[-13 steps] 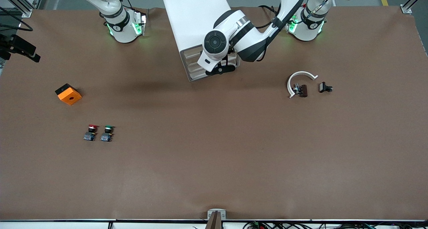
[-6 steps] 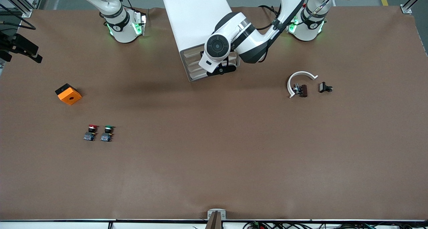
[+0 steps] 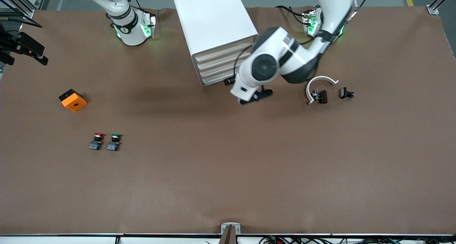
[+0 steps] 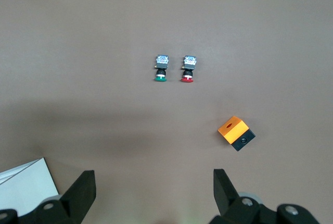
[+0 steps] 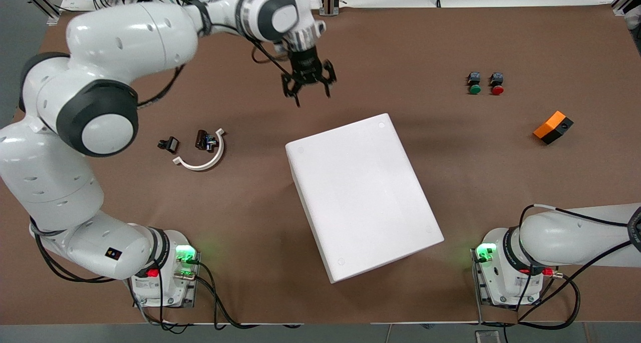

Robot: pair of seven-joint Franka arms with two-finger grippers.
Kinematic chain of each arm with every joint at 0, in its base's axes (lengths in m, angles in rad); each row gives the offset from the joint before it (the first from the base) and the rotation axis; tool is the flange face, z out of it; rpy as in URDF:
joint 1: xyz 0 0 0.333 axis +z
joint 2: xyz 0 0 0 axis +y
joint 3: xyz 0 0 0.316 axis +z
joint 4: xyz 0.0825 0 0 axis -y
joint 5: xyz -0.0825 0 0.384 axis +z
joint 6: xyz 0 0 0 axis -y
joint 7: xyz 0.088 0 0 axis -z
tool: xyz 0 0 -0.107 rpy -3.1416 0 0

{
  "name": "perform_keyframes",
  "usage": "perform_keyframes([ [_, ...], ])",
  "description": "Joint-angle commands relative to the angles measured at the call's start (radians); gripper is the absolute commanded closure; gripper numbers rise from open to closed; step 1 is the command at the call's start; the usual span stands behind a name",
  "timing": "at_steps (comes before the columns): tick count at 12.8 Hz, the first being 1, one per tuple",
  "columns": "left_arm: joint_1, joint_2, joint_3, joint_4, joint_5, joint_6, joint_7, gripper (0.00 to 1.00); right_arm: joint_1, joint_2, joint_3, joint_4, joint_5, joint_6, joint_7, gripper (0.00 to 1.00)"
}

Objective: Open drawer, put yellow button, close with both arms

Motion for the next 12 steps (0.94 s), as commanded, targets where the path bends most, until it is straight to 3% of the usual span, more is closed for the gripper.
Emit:
perform_keyframes([
  [1, 0.111, 0.005, -0.013, 0.077, 0.125, -0.016, 0.000, 0.00, -0.037, -0.012, 0.010, -0.002, -0.003, 0.000, -0.034, 0.00],
  [8, 0.342, -0.084, -0.013, 0.120, 0.396, -0.026, 0.191, 0.00, -0.051, -0.012, 0.017, -0.006, 0.000, -0.003, -0.032, 0.00],
  [12, 0.447, -0.171, -0.015, 0.118, 0.403, -0.096, 0.377, 0.00, -0.062, -0.012, 0.017, -0.006, 0.011, -0.005, -0.032, 0.00],
])
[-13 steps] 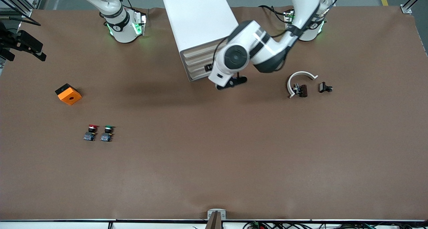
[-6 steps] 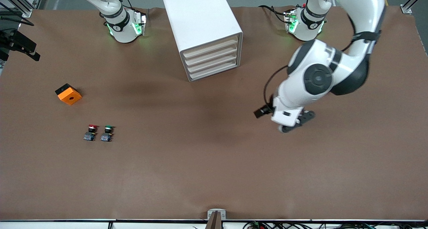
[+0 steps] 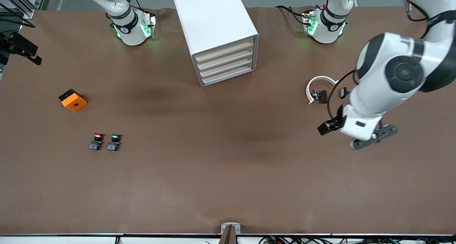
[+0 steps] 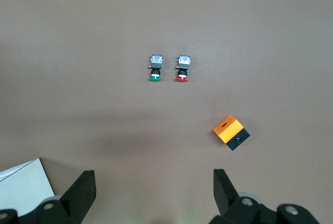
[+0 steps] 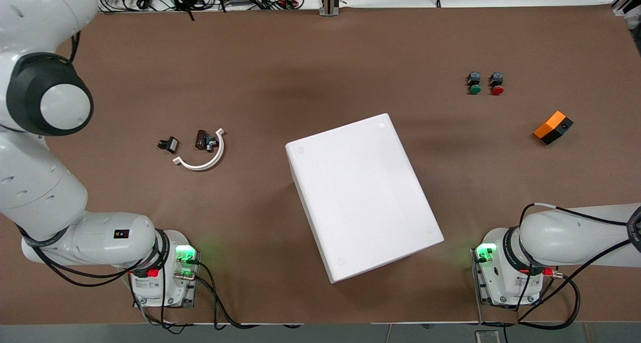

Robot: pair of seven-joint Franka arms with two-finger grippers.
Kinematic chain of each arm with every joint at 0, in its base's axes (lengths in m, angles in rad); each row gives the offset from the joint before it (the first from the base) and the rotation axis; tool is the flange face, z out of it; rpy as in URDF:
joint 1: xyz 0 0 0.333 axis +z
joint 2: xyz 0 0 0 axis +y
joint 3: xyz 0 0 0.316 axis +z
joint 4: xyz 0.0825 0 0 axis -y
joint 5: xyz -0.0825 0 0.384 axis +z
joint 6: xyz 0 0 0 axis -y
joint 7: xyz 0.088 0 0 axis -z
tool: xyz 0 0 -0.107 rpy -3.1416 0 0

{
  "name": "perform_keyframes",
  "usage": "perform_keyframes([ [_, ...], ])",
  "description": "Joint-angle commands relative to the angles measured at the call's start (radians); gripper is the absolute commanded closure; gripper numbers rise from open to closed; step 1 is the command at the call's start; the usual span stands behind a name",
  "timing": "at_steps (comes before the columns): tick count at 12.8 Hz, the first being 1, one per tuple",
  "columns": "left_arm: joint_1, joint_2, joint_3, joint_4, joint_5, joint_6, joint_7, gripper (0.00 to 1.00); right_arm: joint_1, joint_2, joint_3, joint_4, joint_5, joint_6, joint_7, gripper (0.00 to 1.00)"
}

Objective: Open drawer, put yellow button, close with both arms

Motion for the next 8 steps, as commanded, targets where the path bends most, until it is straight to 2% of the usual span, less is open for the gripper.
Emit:
perform_keyframes([
  [1, 0.066, -0.090, -0.010, -0.024, 0.004, -0.033, 0.131, 0.00, -0.035, -0.012, 0.016, -0.005, 0.018, -0.006, -0.012, 0.00],
  [4, 0.060, -0.195, 0.070, -0.055, -0.031, -0.117, 0.298, 0.00, -0.047, -0.014, 0.013, -0.005, 0.038, -0.018, 0.002, 0.00],
  [6, 0.057, -0.284, 0.131, -0.119, -0.099, -0.136, 0.383, 0.00, -0.046, -0.015, 0.013, -0.005, 0.038, -0.027, 0.004, 0.00],
  [8, 0.011, -0.380, 0.231, -0.210, -0.158, -0.139, 0.513, 0.00, -0.044, -0.022, 0.013, -0.005, 0.038, -0.035, 0.016, 0.00],
])
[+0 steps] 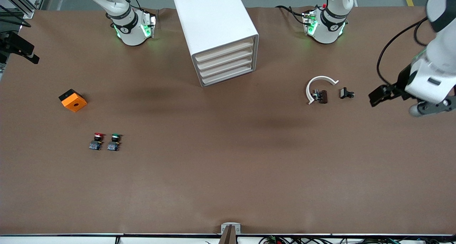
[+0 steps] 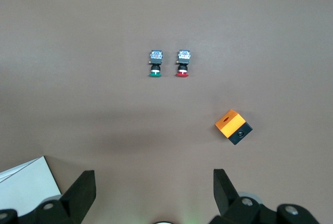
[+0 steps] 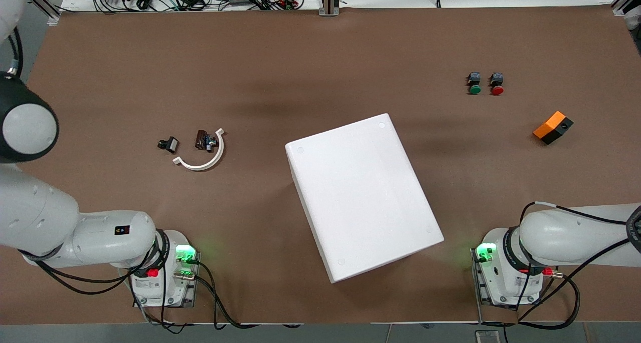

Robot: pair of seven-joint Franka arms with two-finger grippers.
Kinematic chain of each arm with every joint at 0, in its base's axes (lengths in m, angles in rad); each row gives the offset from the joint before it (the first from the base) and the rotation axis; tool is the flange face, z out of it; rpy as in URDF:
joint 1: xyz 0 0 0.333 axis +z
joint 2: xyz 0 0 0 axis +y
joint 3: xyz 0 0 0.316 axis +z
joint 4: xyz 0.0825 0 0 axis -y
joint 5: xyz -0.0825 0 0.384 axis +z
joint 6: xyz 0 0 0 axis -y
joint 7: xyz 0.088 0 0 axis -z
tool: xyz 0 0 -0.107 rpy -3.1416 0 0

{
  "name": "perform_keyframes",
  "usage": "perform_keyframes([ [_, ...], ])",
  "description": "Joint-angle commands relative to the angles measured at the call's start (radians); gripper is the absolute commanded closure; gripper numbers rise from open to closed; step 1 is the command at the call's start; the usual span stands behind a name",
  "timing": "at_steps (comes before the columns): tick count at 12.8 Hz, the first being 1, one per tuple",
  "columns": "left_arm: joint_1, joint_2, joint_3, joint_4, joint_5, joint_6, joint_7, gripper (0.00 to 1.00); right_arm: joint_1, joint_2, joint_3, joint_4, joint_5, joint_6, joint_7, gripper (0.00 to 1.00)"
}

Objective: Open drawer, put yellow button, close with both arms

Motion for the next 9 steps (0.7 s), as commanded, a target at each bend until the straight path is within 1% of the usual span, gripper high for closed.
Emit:
perform_keyframes([
  [1, -0.081, -0.167, 0.137, -0.178, -0.063, 0.010, 0.136, 0.00, -0.018, -0.024, 0.013, -0.008, 0.015, -0.016, 0.025, 0.00],
  [2, -0.103, -0.211, 0.159, -0.222, -0.063, 0.010, 0.142, 0.00, -0.018, -0.025, 0.013, -0.008, 0.015, -0.020, 0.029, 0.00],
  [5, -0.121, -0.307, 0.160, -0.302, -0.061, 0.004, 0.141, 0.00, -0.012, -0.025, 0.014, -0.008, 0.015, -0.020, 0.028, 0.00],
  [9, -0.135, -0.328, 0.144, -0.299, -0.050, -0.040, 0.139, 0.00, -0.011, -0.025, 0.016, -0.008, 0.015, -0.017, 0.026, 0.00],
])
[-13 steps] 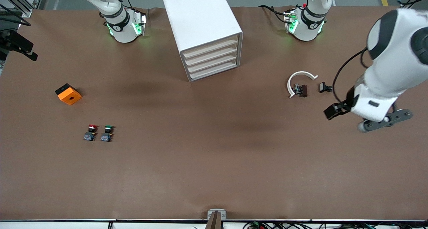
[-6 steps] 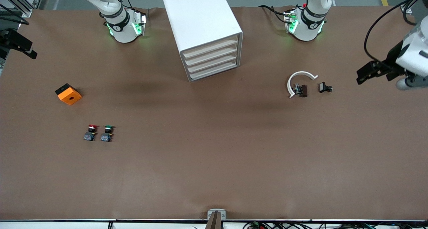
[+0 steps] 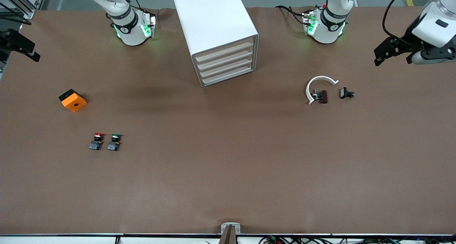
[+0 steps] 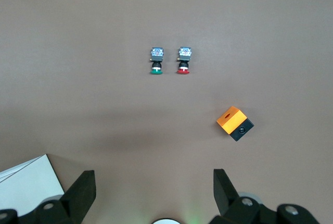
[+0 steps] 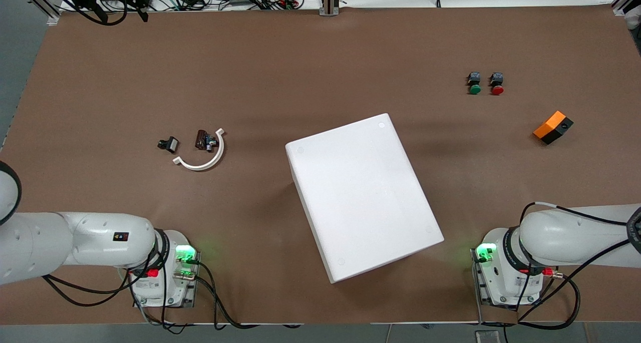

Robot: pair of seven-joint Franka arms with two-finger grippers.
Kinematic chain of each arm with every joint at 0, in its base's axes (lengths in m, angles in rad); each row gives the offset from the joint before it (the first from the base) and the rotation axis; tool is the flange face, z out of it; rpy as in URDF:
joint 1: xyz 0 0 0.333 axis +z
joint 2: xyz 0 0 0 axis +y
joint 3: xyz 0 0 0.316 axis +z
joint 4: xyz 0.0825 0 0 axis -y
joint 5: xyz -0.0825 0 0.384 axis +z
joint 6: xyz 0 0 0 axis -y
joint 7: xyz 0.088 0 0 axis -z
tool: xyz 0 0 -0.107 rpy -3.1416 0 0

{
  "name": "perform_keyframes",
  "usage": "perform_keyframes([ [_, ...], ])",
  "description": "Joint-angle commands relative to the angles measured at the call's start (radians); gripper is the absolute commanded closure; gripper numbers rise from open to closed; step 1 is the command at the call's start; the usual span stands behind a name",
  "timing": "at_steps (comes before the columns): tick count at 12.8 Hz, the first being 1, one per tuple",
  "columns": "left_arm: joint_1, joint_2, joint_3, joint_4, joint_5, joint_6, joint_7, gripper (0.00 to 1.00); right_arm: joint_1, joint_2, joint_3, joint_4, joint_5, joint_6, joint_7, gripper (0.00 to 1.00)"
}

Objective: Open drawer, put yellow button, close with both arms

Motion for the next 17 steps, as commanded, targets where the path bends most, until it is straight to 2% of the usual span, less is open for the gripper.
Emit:
perform_keyframes([
  [1, -0.002, -0.019, -0.002, -0.008, 0.001, -0.022, 0.010, 0.00, -0.010, -0.018, 0.012, -0.008, 0.013, -0.005, 0.014, 0.00],
  [13, 0.026, 0.108, 0.010, 0.164, 0.004, -0.069, 0.010, 0.00, -0.015, -0.014, 0.009, -0.009, 0.013, -0.007, 0.010, 0.00],
  [17, 0.026, 0.114, 0.010, 0.172, 0.004, -0.073, 0.008, 0.00, -0.015, -0.014, 0.009, -0.009, 0.013, -0.018, 0.010, 0.00],
])
